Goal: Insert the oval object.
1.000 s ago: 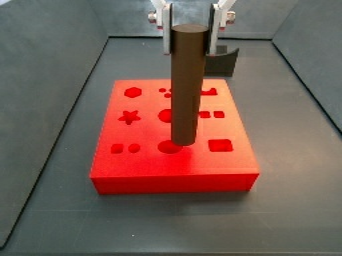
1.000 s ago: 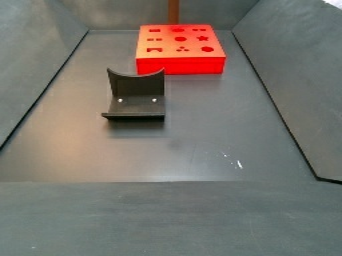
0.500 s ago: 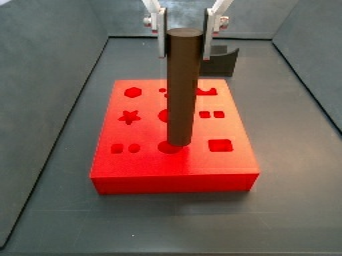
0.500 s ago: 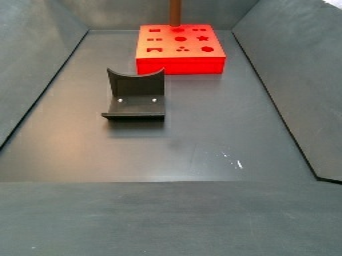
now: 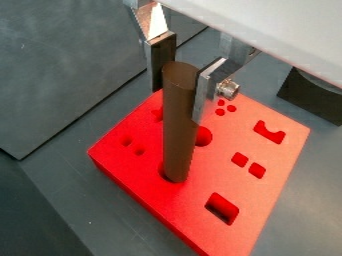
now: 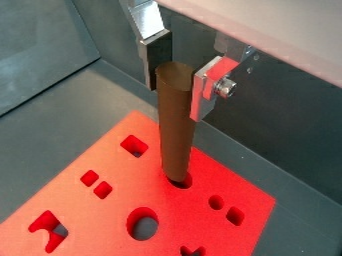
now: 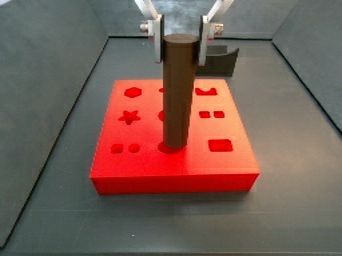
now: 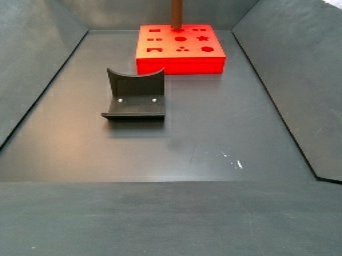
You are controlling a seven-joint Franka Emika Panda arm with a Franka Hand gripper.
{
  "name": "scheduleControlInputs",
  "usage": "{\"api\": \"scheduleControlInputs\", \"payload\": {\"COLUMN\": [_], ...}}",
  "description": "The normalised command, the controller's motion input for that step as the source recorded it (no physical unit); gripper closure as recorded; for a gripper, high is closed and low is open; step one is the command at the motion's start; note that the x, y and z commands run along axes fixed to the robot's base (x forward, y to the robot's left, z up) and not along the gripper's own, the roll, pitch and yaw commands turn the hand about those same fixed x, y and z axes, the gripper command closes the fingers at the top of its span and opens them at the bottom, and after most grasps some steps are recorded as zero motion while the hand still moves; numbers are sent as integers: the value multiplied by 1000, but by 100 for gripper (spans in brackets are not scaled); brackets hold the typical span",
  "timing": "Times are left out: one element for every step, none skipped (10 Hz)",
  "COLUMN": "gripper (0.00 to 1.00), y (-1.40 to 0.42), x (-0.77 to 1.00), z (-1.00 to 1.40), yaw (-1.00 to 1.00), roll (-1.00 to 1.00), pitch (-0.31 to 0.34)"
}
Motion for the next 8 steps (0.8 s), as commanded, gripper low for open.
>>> {"api": "scheduleControlInputs", "payload": {"gripper": [100, 100, 100, 100, 100, 100, 100, 100], "y": [-66, -31, 0, -49, -34, -34, -80, -114], "x": [0, 0, 0, -43, -26, -11, 0, 0], "z": [-86, -100, -109, -114, -137, -117, -123, -163], "yaw": [0, 0, 0, 0, 0, 0, 0, 0], "roll": [0, 4, 20, 57, 33, 26, 20, 44], "pitch": [-10, 0, 0, -10, -7, -4, -11, -26]}}
